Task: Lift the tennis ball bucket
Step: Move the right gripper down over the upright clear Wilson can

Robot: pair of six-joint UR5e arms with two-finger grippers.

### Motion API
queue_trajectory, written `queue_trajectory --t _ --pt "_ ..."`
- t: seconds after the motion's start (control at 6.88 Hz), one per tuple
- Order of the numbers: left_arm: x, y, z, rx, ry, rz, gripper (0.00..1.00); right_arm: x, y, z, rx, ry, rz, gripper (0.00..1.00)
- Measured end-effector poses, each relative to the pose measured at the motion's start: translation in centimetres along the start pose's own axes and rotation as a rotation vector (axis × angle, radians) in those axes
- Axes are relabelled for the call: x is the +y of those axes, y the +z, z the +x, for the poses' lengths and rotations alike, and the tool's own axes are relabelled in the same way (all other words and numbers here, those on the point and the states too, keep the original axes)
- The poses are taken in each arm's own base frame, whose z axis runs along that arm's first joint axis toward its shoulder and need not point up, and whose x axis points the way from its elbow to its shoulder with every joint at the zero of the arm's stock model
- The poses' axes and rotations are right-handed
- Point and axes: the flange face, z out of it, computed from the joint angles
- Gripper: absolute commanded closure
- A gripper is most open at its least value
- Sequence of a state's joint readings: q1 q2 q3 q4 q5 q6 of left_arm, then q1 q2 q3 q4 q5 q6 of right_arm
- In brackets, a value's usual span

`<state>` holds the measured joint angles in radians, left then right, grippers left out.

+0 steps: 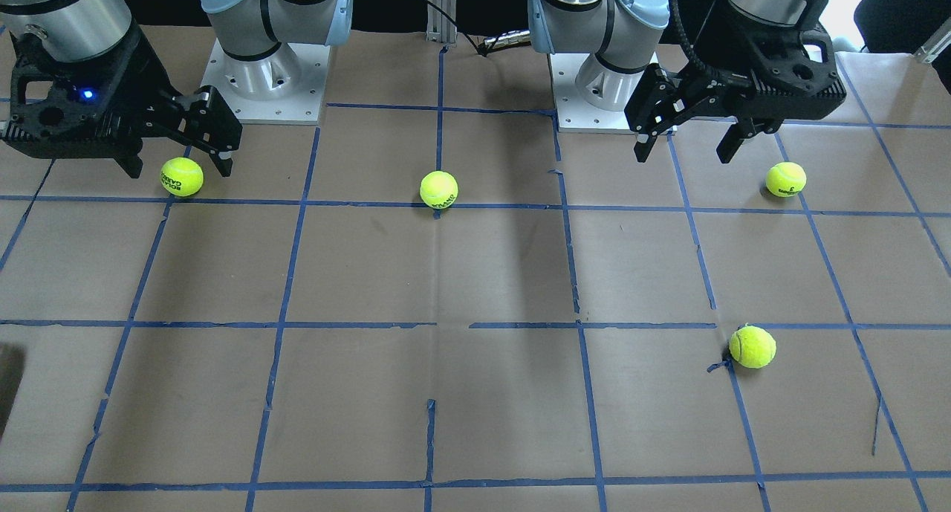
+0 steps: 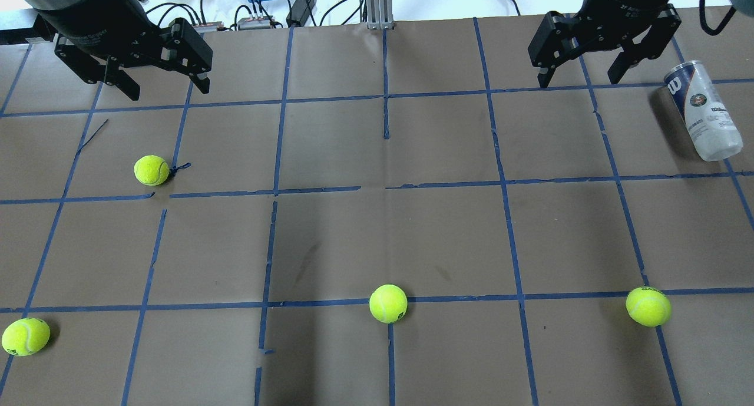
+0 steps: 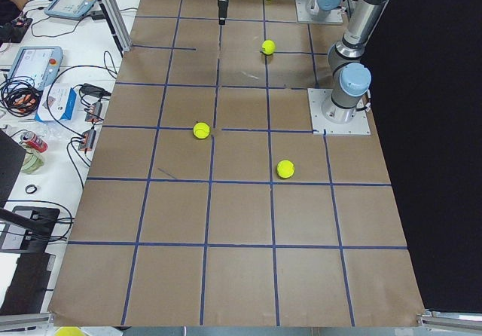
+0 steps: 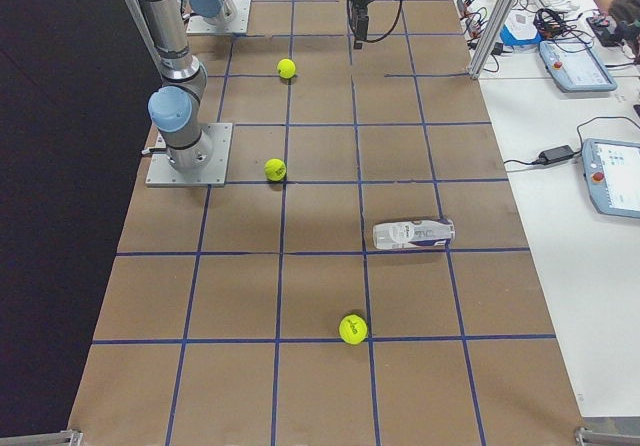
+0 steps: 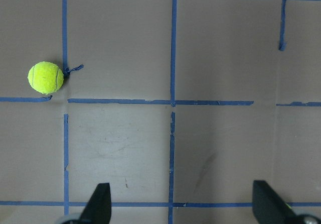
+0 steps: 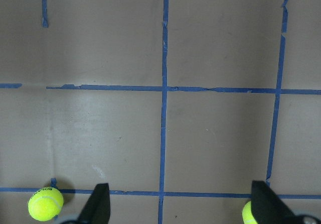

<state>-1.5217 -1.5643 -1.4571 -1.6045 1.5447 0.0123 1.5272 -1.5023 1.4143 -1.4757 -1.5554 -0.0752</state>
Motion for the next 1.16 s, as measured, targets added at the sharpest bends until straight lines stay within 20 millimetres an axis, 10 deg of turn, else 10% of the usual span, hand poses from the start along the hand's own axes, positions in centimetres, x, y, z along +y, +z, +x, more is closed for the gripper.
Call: queue_trajectory --t 0.73,1.16 --pt "0.0 -0.1 0.0 0.001 0.0 0.002 0.0 -1.1 0.6 2.1 0.009 -0.021 0.006 0.0" --pt "0.0 0.0 0.0 0.0 0.0 0.0 0.0 -5.3 3.2 12.1 0.081 0.01 0.021 0.0"
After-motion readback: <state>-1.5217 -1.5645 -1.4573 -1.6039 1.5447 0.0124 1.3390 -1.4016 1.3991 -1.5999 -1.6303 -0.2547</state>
